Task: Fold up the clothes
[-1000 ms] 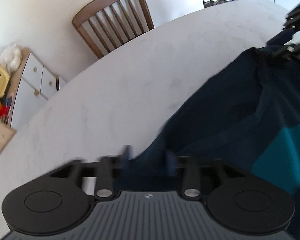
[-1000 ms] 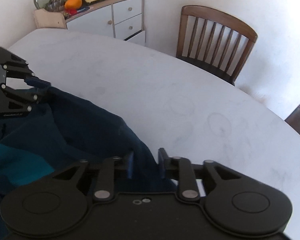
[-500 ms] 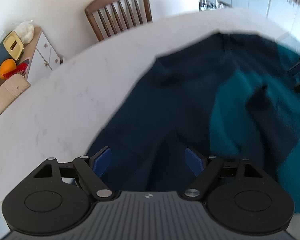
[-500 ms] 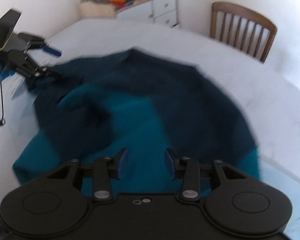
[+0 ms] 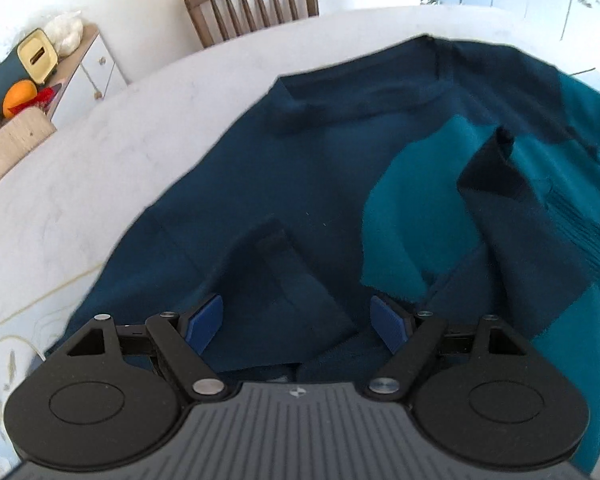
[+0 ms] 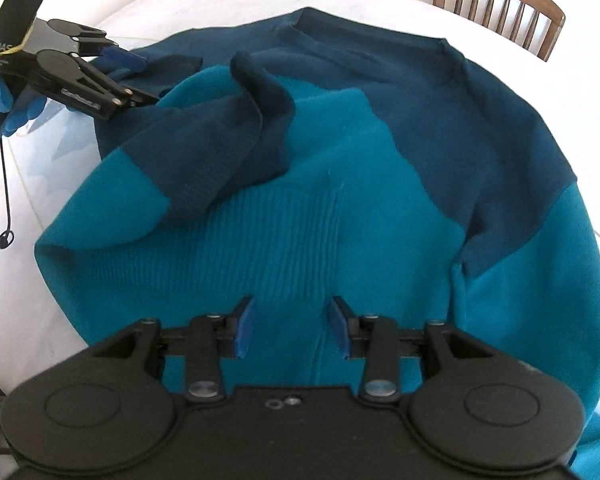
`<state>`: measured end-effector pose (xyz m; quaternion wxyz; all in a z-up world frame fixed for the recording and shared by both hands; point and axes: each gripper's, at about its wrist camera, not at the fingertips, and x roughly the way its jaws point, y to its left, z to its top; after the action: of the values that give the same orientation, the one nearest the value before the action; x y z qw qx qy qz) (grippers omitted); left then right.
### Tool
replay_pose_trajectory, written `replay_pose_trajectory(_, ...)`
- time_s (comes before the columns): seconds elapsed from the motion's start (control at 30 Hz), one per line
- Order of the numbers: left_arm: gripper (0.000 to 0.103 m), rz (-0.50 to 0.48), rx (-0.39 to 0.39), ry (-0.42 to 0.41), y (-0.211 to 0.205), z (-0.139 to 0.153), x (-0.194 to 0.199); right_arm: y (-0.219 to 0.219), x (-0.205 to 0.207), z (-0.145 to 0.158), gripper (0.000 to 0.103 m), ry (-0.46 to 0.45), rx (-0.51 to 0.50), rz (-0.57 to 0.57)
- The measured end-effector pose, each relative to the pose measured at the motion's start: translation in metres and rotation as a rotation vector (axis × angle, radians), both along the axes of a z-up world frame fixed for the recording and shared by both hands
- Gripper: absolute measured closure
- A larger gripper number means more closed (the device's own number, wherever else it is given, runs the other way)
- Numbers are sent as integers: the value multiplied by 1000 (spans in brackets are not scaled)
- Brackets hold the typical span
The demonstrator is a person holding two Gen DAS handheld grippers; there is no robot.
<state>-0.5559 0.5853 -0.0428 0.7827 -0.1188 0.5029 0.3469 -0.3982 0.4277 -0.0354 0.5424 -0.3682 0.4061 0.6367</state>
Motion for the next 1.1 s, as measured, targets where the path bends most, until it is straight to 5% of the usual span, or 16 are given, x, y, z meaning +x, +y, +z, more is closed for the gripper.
replay_pose_trajectory(0.07,27,43,0,-5,1,-3,1,-4,0,-1,0,0,3,-10)
replay_pose_trajectory(0.13,70,84,-22,-46,4,-1,-3,-9,0,-3,0,6,4,-22)
replay_pose_trajectory(0.23,93,140,-41,-98,4,4,-11,-11,-3,-5,0,4,7,-27)
replay_pose_trajectory(0.37,97,252,7,-193,4,22,-44,-11,-5,-6,0,-3,12,-29)
replay_pose_trajectory(0.57,97,525,171,-294,-4,70,-146,-13,-8,-8,0,-17,16,-32)
replay_pose_trajectory(0.8,97,851,282,-212,10,79,-269,-11,-11,-7,0,-36,5,-32)
replay_pose_trajectory(1.1,97,1093,254,-186,20,54,-363,-7,-16,-7,0,-67,-14,-4)
